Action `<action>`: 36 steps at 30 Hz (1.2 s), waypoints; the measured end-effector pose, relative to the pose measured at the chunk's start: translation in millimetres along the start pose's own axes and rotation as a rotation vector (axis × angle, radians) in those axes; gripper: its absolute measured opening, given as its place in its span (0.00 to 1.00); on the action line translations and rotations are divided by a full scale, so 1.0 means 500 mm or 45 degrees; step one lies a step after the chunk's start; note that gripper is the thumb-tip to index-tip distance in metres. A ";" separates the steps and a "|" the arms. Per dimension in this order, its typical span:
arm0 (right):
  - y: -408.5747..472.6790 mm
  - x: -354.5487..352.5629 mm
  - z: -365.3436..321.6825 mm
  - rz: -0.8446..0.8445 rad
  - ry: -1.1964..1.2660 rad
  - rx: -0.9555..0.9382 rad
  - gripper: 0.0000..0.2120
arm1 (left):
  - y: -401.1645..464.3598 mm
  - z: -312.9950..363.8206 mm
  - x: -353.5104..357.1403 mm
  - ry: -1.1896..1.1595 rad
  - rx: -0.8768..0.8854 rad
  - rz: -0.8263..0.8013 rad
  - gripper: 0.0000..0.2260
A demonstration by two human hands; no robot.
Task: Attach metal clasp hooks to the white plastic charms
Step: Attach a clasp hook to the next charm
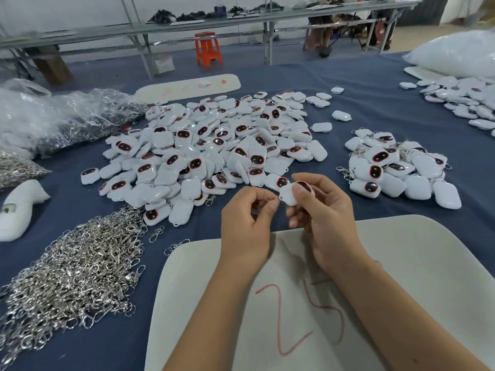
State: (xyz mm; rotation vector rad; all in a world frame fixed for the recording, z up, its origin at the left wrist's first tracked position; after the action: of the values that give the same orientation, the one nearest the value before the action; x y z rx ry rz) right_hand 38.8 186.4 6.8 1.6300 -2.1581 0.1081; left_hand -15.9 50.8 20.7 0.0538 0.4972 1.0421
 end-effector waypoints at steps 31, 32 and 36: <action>0.007 -0.001 0.001 -0.025 0.040 0.013 0.07 | -0.002 -0.020 0.030 -0.797 -0.183 0.003 0.04; 0.007 -0.001 0.001 -0.014 0.014 0.013 0.06 | -0.002 -0.019 0.024 -0.716 -0.162 0.022 0.04; 0.004 -0.008 0.006 0.045 -0.060 0.057 0.04 | -0.003 -0.001 0.002 -0.054 0.009 0.087 0.06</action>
State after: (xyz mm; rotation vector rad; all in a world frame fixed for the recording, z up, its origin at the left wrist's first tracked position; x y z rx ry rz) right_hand 36.7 189.6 3.0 1.6345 -2.2359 0.1305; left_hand -14.4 50.9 19.5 0.0998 0.4630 1.1040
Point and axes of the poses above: each hand's wrist, its own y-axis towards the middle knuckle, its own x-axis out of the palm, z = x × y, the point moved 5 cm from there along y, towards the middle knuckle, and after that the axes turned 15 degrees about -z, right-handed, at the moved point
